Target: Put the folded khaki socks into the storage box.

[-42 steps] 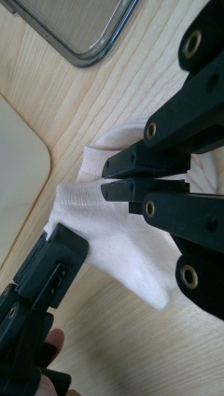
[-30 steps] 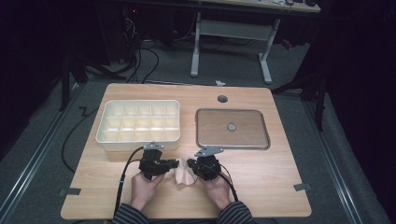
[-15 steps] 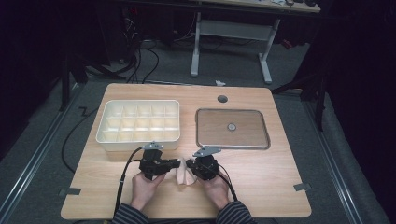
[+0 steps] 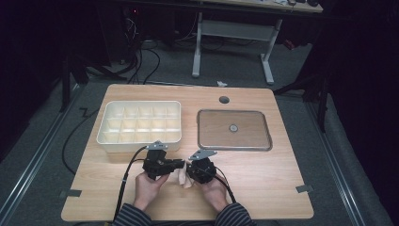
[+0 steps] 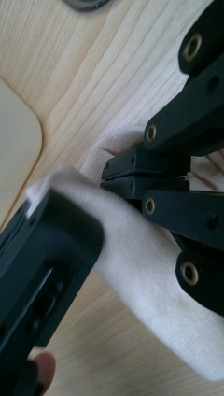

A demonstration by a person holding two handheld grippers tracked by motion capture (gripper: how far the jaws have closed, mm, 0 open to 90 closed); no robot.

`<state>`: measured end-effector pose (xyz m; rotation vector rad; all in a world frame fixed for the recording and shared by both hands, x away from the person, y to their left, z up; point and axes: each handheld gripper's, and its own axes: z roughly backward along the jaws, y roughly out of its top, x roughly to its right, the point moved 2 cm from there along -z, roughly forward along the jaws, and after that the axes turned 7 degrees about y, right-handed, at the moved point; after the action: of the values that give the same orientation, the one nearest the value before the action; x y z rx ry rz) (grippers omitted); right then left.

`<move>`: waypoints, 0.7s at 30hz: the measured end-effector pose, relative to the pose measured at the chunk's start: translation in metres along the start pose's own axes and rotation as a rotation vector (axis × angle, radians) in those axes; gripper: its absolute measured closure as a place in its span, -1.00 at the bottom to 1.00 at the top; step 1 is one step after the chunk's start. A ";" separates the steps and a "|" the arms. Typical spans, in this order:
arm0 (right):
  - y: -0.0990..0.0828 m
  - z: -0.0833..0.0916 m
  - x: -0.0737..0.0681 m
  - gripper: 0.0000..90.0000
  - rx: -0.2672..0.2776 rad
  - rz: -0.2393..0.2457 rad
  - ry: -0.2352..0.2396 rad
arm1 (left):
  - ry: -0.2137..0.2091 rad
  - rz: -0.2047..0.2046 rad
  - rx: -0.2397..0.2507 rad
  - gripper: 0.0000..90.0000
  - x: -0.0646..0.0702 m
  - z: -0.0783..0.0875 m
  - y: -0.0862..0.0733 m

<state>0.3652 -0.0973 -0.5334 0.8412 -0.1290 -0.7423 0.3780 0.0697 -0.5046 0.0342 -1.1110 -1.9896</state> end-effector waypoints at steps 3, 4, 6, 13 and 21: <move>0.000 0.003 0.001 0.90 0.005 -0.004 -0.005 | 0.025 -0.005 -0.006 0.88 0.001 0.001 -0.001; -0.001 0.007 0.001 0.84 0.022 -0.007 -0.011 | 0.035 -0.006 -0.006 0.88 0.001 0.001 -0.001; -0.002 0.012 0.001 0.80 0.043 -0.011 -0.012 | 0.048 -0.004 -0.007 0.88 0.001 0.002 -0.001; -0.006 0.033 0.000 0.62 0.080 0.011 -0.065 | 0.071 -0.006 -0.010 0.88 0.003 0.002 -0.001; -0.024 0.037 0.008 0.32 0.084 -0.086 -0.062 | 0.078 -0.002 -0.007 0.88 0.003 0.002 -0.001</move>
<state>0.3446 -0.1359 -0.5271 0.9085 -0.1814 -0.8484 0.3748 0.0689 -0.5027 0.1078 -1.0542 -1.9775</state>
